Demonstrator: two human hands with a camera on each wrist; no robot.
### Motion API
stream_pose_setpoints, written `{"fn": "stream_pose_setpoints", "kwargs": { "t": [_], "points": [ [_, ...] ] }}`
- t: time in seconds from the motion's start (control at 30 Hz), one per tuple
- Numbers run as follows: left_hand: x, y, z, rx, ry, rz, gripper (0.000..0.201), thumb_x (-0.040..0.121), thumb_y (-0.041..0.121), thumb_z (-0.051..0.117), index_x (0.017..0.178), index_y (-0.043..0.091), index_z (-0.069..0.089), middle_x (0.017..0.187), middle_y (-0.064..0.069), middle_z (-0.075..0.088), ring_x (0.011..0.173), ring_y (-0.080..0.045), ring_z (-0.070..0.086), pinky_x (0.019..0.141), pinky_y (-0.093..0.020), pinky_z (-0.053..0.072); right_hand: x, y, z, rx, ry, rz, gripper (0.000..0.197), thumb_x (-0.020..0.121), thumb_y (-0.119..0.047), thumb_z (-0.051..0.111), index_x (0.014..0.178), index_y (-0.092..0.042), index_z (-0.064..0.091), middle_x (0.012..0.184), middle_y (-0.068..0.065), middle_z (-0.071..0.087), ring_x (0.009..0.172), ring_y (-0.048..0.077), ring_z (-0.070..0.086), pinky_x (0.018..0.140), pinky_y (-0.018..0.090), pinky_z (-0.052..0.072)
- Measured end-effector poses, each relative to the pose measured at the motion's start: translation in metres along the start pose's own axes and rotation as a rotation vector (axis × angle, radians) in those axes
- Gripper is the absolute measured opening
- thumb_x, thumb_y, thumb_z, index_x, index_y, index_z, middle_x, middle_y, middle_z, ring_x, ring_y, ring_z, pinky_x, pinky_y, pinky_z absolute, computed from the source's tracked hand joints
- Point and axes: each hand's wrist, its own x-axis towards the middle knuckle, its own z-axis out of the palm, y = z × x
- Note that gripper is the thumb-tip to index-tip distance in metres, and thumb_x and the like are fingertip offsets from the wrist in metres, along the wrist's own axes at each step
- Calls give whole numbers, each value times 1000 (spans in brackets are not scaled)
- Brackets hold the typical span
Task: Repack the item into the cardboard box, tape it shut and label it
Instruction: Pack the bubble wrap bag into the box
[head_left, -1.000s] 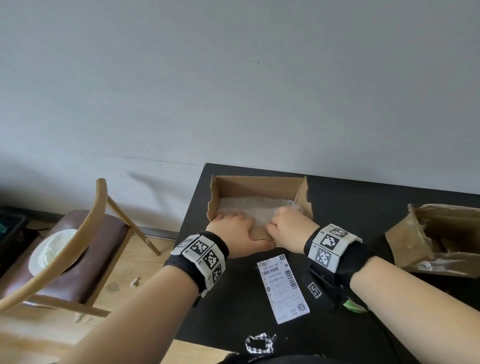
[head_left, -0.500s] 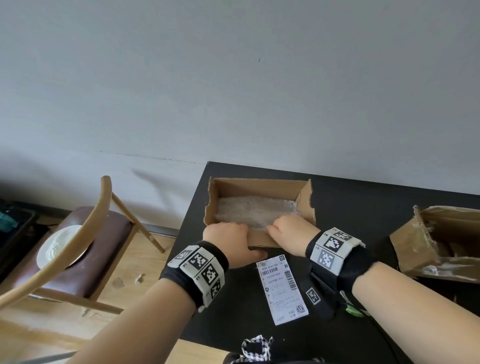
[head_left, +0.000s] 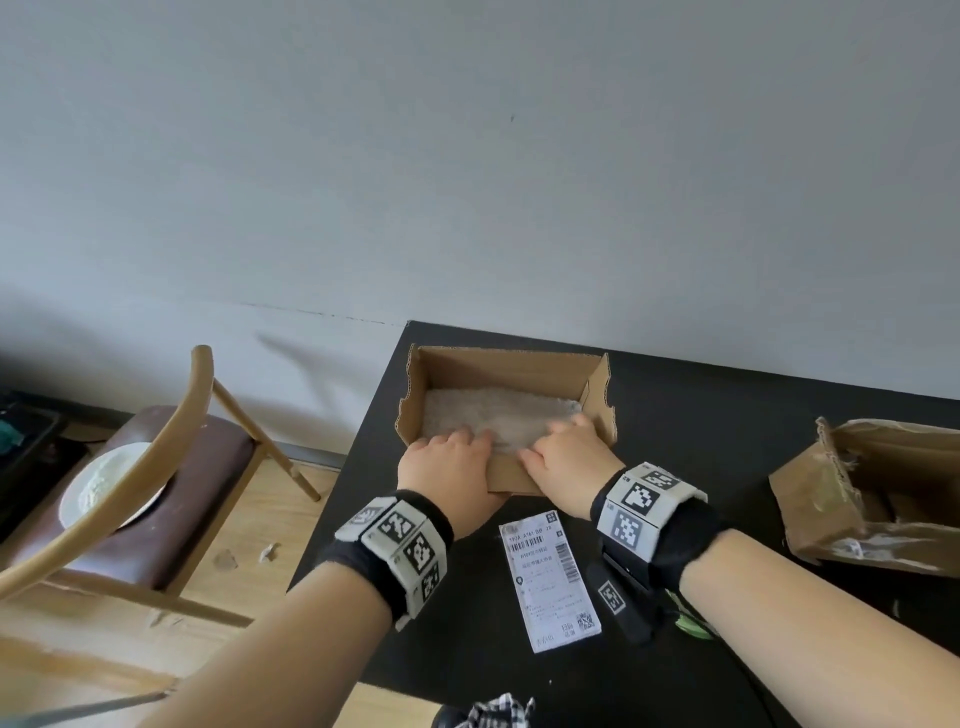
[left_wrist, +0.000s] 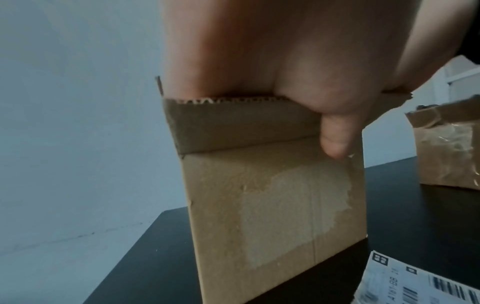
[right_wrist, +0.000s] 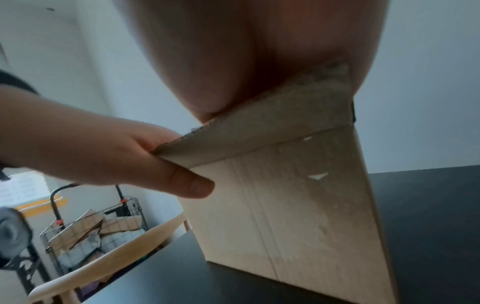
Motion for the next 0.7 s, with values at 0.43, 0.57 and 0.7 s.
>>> {"fn": "stream_pose_setpoints", "kwargs": {
  "t": [0.43, 0.57, 0.7],
  "points": [
    [1, -3, 9, 79, 23, -10, 63, 76, 68, 47, 124, 27, 52, 131, -2, 48, 125, -25, 42, 113, -40, 20, 1, 0, 23, -59, 65, -70, 54, 97, -49, 18, 139, -20, 36, 149, 10, 32, 141, 26, 22, 111, 41, 26],
    [-14, -5, 7, 149, 225, 34, 49, 71, 54, 60, 106, 20, 66, 130, -8, 53, 126, -30, 43, 114, -43, 17, 0, -1, 20, -20, 99, -65, 54, 97, -51, 22, 137, -19, 41, 144, 7, 39, 136, 24, 32, 107, 40, 32],
    [-22, -20, -3, 93, 318, -59, 53, 53, 41, 76, 99, 16, 68, 146, -24, 35, 137, -44, 27, 115, -54, 6, -6, 0, 14, 88, 298, -45, 49, 97, -42, 33, 130, -11, 51, 148, 6, 35, 140, 21, 25, 110, 35, 28]
  ]
}}
